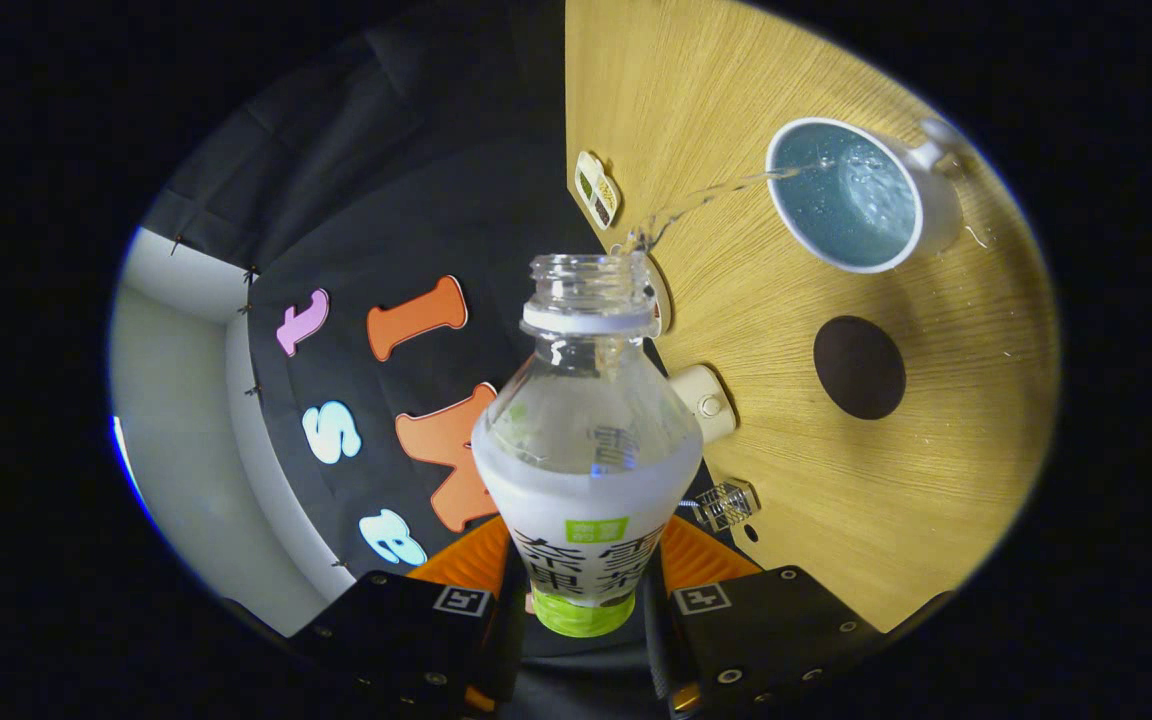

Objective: Take the bottle from table, then pour the juice into the cup, finally place the bottle on the coaster

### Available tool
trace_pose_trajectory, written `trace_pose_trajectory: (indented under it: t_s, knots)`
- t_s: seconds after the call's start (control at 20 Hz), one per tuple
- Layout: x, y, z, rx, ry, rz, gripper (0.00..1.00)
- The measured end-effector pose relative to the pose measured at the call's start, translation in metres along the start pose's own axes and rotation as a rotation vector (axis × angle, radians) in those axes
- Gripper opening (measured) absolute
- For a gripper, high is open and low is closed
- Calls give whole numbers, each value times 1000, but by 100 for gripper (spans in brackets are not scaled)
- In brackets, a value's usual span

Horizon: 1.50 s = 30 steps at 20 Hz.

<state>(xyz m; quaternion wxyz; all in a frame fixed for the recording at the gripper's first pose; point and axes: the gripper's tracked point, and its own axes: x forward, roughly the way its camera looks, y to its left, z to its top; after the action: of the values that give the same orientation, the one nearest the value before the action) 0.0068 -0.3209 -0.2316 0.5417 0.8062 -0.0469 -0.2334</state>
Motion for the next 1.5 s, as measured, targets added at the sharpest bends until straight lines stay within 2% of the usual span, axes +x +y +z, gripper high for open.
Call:
trace_pose_trajectory:
  t_s: [1.5]
  knots:
    - [9, 10, -4, 119, -5, 38, 52]
